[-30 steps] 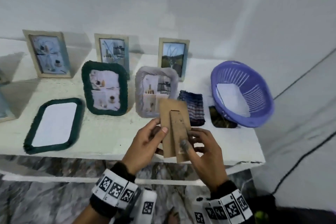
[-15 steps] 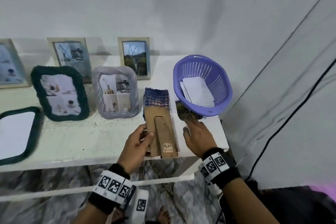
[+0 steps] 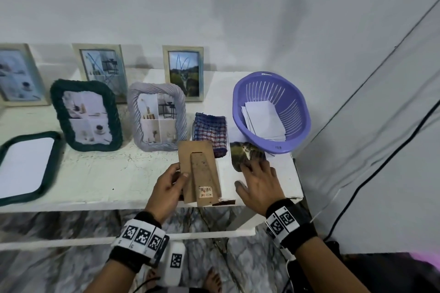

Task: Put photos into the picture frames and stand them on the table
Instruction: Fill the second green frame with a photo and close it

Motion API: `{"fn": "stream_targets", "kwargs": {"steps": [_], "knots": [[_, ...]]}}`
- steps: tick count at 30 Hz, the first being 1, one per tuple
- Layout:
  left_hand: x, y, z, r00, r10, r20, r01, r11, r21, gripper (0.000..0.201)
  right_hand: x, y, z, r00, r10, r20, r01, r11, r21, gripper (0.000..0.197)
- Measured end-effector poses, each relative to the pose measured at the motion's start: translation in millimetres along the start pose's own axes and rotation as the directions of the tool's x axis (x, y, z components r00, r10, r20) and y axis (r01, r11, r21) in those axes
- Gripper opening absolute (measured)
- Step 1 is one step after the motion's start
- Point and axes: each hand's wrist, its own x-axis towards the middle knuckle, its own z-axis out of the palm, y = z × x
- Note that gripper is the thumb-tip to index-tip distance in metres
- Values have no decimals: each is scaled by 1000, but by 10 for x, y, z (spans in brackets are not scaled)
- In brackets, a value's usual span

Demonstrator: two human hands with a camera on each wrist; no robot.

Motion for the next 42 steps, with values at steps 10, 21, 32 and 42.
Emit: {"fn": "stream_targets", "kwargs": {"steps": [10,21,32,42], "knots": [[5,-55,-130,999,-9,-53,12,998,57,25,-193,-13,48,999,35,37,-38,995,88,63],[-26,-166,-430,994,-42,-102,54,992,113,27,-305,-643,8,990,-90,-106,127,897,424,50],[-183,-249,-1079,979,27,-203,50,930,364,30,-105,-1677,138,997,-73,-22,73,831,551,54],[-96,-245,-1450,987,161,-23,-104,730,675,37,-51,-2012,251,989,44,-140,13,924,383,35]]}}
